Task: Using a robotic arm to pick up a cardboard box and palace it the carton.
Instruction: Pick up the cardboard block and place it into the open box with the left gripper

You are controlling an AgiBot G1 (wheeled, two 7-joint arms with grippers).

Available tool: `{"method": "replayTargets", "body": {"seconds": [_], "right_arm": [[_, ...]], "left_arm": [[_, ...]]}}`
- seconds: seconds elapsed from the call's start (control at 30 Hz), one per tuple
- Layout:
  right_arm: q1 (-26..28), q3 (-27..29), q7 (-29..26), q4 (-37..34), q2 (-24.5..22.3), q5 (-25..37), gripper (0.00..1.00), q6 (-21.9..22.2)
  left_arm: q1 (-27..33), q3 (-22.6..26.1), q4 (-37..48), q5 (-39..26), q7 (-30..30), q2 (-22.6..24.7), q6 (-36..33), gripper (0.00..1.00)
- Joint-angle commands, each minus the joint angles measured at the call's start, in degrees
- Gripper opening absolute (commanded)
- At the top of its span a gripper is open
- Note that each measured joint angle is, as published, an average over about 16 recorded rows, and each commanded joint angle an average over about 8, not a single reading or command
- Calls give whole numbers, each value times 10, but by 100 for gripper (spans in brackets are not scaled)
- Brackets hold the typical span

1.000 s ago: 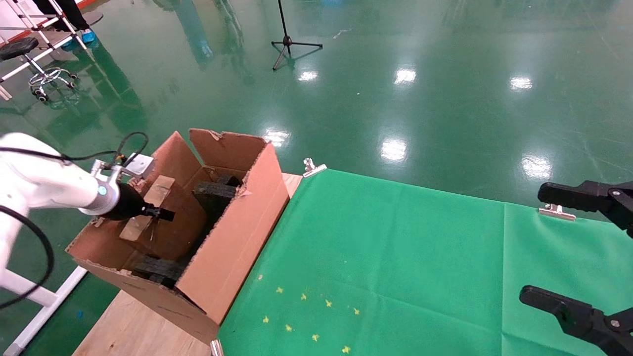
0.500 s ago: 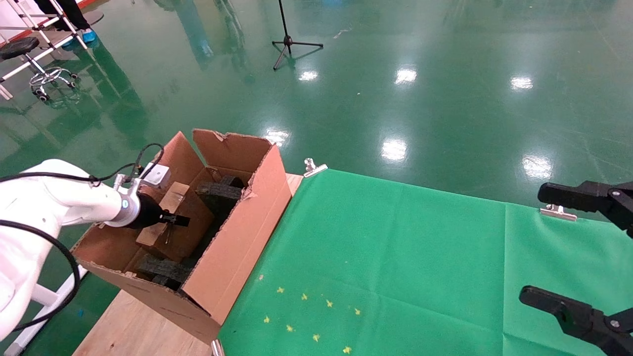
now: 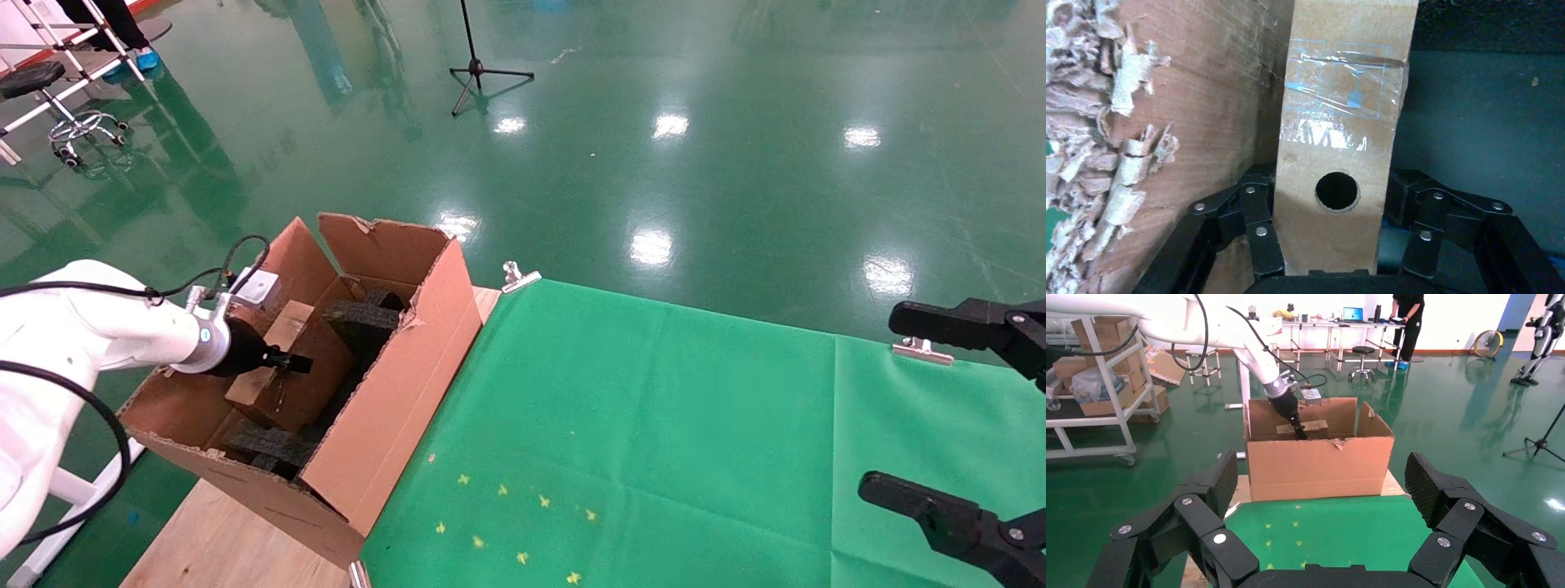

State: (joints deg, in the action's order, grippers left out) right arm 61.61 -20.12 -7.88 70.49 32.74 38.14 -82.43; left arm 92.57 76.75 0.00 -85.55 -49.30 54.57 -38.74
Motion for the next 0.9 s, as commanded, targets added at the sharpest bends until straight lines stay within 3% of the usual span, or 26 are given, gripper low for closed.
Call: {"method": "replayTargets", "body": {"seconds": [0.03,0.53,0.73,0.9], "right_arm": [[0,0,0,0,0,0,100,0],[0,0,0,0,0,0,100,0],[0,0,0,0,0,0,100,0],[0,0,0,0,0,0,100,0]], "left_arm": [[1,0,0,0,0,0,-1,100],[20,-13,-30,19,19,-17,-18,100],[48,-86,-171,131,90,-124,-98,100],[26,-143,-309,231,120,-226,-150,100]]}}
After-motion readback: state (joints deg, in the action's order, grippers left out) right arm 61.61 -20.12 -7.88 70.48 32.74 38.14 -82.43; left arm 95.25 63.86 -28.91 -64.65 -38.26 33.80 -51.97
